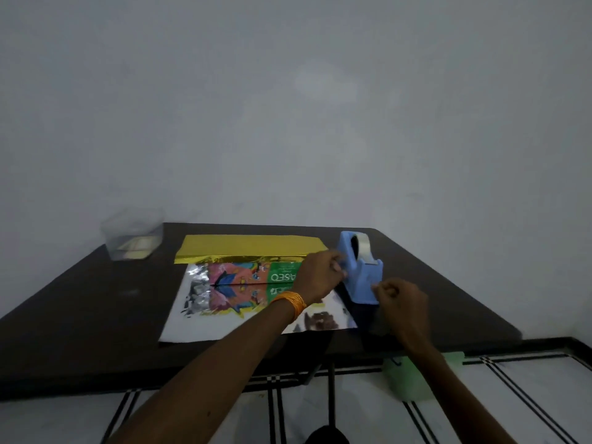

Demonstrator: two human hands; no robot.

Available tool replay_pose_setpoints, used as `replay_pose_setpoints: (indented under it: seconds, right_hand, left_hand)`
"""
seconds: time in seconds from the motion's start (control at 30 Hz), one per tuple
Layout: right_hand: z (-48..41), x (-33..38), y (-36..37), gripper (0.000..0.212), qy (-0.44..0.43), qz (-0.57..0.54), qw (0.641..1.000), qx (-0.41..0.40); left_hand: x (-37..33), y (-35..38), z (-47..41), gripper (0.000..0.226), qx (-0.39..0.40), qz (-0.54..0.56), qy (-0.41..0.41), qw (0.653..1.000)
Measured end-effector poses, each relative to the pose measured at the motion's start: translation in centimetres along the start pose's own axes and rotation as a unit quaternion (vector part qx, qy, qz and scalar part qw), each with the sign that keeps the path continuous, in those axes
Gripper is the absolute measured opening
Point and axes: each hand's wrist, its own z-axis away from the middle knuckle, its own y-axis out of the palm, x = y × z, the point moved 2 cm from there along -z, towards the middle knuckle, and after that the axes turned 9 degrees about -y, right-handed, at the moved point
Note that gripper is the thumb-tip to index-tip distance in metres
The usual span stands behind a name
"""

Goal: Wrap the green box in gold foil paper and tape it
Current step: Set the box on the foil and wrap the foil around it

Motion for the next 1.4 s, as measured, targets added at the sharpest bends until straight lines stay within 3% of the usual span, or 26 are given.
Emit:
replay_pose_setpoints:
  seconds: [0.13,0.3,0.33,0.43,0.53,0.87,1.4]
  right_hand:
    - [-1.0,4.4,2.1,0.044,-0.080,-0.026,0.996,0.028]
    - [-1.0,10.7,7.7,0.009,-0.197,-0.090,0.969,0.122]
    - [-0.9,11.9,8.6,0.015,-0.216,-0.099,0.961,0.140]
    - [-0.7,15.7,11.4,0.060,-0.259,-0.115,0.939,0.197]
    - [-0.8,18.3,13.4,0.070,-0.288,-0.100,0.933,0.191]
    - [-1.5,20.3,16.9,0.071,-0.299,-0.058,0.927,0.218]
    - [-3.2,21.4,20.1,0.069,-0.271,0.060,0.942,0.189]
  left_hand:
    - [3.3,-7.2,1.3,0.013,-0.086,-0.045,0.018,0.995]
    - [10.0,-17.1,3.3,0.013,-0.178,-0.080,-0.021,0.981]
    - [11.2,-18.5,3.6,0.016,-0.173,-0.085,-0.035,0.981]
    - [13.8,-21.1,4.2,0.023,-0.139,-0.103,-0.045,0.984]
    - [15.0,-21.2,4.2,0.021,-0.098,-0.111,-0.029,0.989]
    - [16.6,-20.6,4.5,0.024,-0.099,-0.033,-0.040,0.994]
    - [16.7,-20.4,4.4,0.025,-0.113,-0.043,-0.056,0.991]
